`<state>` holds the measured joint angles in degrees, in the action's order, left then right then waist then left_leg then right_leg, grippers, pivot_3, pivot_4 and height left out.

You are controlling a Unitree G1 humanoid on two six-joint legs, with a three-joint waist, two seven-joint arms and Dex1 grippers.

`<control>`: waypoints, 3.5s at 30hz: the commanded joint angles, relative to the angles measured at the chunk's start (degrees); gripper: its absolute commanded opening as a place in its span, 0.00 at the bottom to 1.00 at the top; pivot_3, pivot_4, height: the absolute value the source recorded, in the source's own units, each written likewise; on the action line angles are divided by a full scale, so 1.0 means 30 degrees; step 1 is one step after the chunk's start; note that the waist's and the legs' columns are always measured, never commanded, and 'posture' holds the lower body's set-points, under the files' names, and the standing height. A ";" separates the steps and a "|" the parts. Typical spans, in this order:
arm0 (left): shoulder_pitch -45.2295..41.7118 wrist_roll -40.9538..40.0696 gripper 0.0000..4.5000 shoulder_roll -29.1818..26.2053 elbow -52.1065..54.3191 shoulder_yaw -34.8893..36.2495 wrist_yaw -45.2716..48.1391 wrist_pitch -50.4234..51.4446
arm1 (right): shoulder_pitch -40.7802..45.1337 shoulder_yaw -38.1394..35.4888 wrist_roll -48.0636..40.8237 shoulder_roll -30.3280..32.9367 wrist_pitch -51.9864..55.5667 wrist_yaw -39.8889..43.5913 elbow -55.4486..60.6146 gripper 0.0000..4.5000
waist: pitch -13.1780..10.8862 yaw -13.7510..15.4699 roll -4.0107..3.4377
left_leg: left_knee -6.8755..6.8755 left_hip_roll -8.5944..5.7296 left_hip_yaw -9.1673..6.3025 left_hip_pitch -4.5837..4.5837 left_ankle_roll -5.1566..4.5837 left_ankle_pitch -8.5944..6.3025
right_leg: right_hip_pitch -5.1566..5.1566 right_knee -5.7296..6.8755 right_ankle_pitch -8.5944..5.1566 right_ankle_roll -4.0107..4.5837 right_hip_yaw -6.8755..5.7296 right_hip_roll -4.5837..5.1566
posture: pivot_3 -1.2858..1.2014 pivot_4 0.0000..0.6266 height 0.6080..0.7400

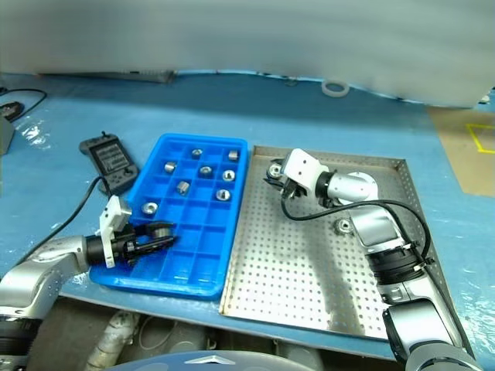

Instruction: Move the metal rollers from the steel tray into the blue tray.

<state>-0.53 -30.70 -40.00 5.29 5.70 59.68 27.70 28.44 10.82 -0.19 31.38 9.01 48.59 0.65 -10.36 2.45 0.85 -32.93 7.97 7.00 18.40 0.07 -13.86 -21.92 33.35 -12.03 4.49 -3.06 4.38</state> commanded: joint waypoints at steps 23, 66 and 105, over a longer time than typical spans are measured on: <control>-1.2746 -0.4483 0.61 1.0554 -0.6519 -0.0202 -0.3166 0.4989 | 0.3564 0.0527 0.0698 0.0280 -0.2499 0.1074 0.1612 0.40 | -0.0033 0.0326 0.0042 | 0.0158 0.0526 0.1007 0.0774 -0.0251 0.0856 | -0.0531 0.0123 0.0140 -0.0178 0.0292 -0.0017 | 0.50 0.24 1.00; -1.1917 -0.5845 0.29 0.9947 -0.3716 0.1297 -0.4091 0.6163 | 0.3115 0.0069 0.1277 0.0227 -0.4192 -0.0252 0.0639 0.40 | -0.0034 -0.0049 0.0047 | -0.0020 0.0514 0.1018 0.0822 -0.0453 0.0753 | -0.0435 0.0013 0.0144 -0.0176 0.0366 0.0026 | 0.50 0.24 1.00; -0.3264 -0.2862 0.29 0.2686 0.0547 -0.1722 -0.1943 0.6072 | 0.0757 0.0713 0.1620 0.0865 -0.3467 0.0219 -0.0216 0.77 | 0.0001 0.0013 0.0081 | 0.0187 0.0520 0.1052 0.0547 -0.0207 0.0774 | -0.0316 0.0007 0.0120 -0.0215 0.0442 -0.0024 | 0.51 0.24 1.00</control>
<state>-10.74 -40.02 -31.42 6.21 1.78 53.40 45.44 30.67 13.95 4.61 33.62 -0.37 49.76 -1.33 -10.35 2.49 1.09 -32.36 9.53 10.15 20.01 -0.55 -11.53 -22.87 33.38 -11.67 3.85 -1.73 4.31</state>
